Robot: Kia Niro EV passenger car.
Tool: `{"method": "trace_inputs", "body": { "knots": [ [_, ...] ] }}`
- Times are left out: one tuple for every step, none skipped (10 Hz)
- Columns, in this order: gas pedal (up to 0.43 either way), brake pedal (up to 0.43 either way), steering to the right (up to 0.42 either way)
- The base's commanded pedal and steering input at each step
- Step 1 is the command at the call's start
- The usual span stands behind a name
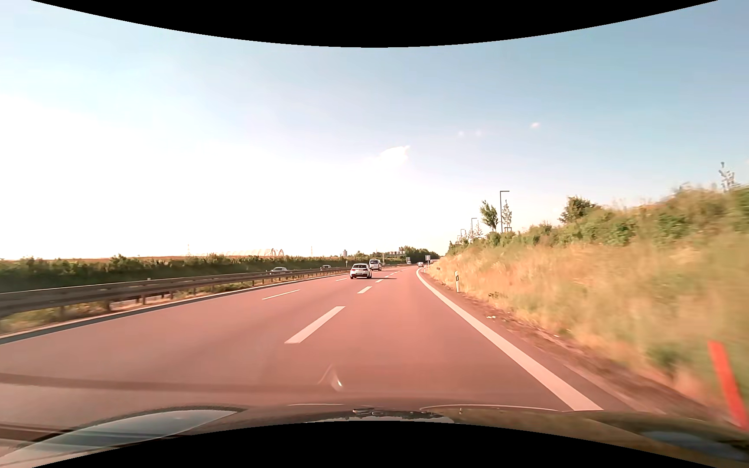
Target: Follow the waypoints while adhering to traffic rules and regulations
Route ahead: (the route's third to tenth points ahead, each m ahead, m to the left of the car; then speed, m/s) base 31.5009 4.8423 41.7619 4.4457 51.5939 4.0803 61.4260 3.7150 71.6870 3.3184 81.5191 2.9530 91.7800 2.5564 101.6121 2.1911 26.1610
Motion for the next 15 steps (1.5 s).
{"method": "trace_inputs", "body": {
  "knots": [
    [0.260, 0.006, 0.004],
    [0.260, 0.006, 0.004],
    [0.260, 0.006, 0.004],
    [0.260, 0.006, 0.004],
    [0.260, 0.006, 0.004],
    [0.260, 0.000, 0.004],
    [0.260, 0.006, 0.004],
    [0.260, 0.006, 0.004],
    [0.260, 0.006, 0.004],
    [0.260, 0.006, 0.005],
    [0.248, 0.006, 0.005],
    [0.240, 0.006, 0.006],
    [0.240, 0.006, 0.007],
    [0.240, 0.006, 0.006],
    [0.240, 0.006, 0.006]
  ]
}}
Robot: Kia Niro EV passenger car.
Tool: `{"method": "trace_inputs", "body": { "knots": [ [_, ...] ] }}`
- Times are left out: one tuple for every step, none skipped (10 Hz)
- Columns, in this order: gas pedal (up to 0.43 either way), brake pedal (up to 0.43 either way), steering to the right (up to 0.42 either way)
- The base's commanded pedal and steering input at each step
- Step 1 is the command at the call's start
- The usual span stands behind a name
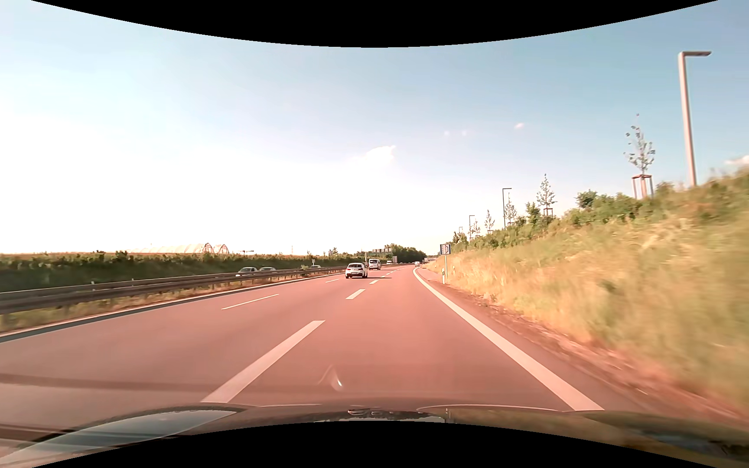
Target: Follow the waypoints while adhering to traffic rules and regulations
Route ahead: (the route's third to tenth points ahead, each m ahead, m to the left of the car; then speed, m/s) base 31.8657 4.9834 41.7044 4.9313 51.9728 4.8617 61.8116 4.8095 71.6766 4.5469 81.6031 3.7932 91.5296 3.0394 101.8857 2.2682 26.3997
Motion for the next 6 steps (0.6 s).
{"method": "trace_inputs", "body": {
  "knots": [
    [0.240, 0.006, 0.006],
    [0.240, 0.006, 0.006],
    [0.240, 0.006, 0.006],
    [0.240, 0.006, 0.004],
    [0.240, 0.006, 0.004],
    [0.240, 0.006, 0.004]
  ]
}}
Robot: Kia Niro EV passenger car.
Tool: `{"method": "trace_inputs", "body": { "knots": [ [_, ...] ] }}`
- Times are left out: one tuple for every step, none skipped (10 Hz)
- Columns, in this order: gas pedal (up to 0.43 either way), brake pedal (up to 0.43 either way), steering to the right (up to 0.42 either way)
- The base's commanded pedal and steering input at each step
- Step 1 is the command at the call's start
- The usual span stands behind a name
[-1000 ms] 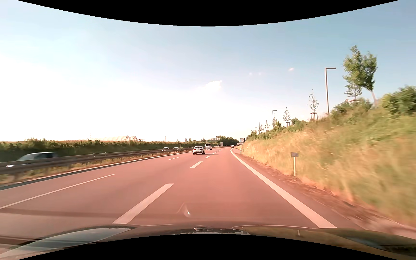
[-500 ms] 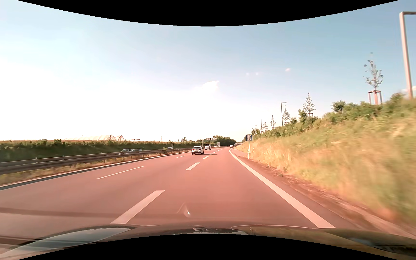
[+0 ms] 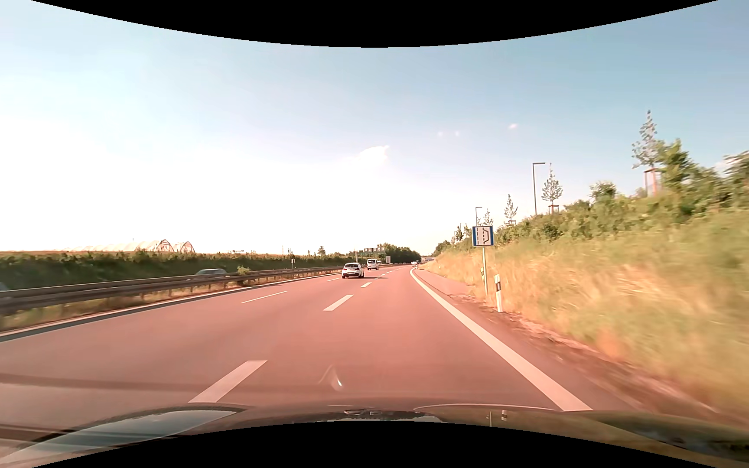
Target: Follow the waypoints while adhering to traffic rules and regulations
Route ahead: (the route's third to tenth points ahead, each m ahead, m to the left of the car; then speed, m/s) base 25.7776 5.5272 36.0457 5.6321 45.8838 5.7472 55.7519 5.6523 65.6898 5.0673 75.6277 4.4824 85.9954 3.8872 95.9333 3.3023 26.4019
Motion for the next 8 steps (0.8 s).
{"method": "trace_inputs", "body": {
  "knots": [
    [0.240, 0.006, 0.004],
    [0.240, 0.006, 0.004],
    [0.240, 0.006, 0.004],
    [0.240, 0.006, 0.004],
    [0.240, 0.006, 0.004],
    [0.240, 0.006, 0.001],
    [0.240, 0.006, 0.001],
    [0.240, 0.006, 0.001]
  ]
}}
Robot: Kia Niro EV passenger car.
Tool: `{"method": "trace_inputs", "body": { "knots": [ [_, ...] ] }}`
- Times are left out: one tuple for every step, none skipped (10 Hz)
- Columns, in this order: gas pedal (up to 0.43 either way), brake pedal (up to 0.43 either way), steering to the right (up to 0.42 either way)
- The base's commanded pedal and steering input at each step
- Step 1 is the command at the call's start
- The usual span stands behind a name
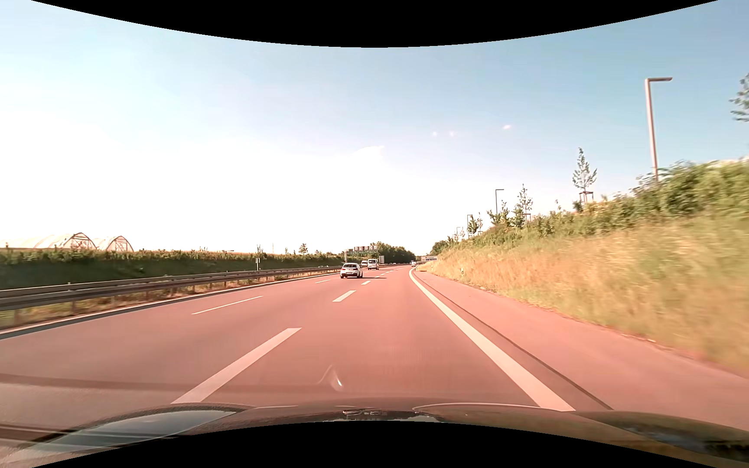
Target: Follow the waypoints while adhering to traffic rules and regulations
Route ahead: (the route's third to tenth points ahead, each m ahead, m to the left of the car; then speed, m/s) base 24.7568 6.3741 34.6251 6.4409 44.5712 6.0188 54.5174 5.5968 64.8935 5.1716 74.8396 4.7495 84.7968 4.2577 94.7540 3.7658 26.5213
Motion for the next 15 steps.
{"method": "trace_inputs", "body": {
  "knots": [
    [0.240, 0.006, 0.000],
    [0.240, 0.006, 0.000],
    [0.240, 0.006, 0.000],
    [0.240, 0.006, 0.000],
    [0.240, 0.006, 0.000],
    [0.240, 0.006, 0.001],
    [0.240, 0.006, 0.001],
    [0.240, 0.006, 0.002],
    [0.240, 0.006, 0.002],
    [0.240, 0.006, 0.002],
    [0.240, 0.006, 0.002],
    [0.240, 0.006, 0.002],
    [0.240, 0.006, 0.002],
    [0.240, 0.006, 0.002],
    [0.240, 0.006, 0.002]
  ]
}}
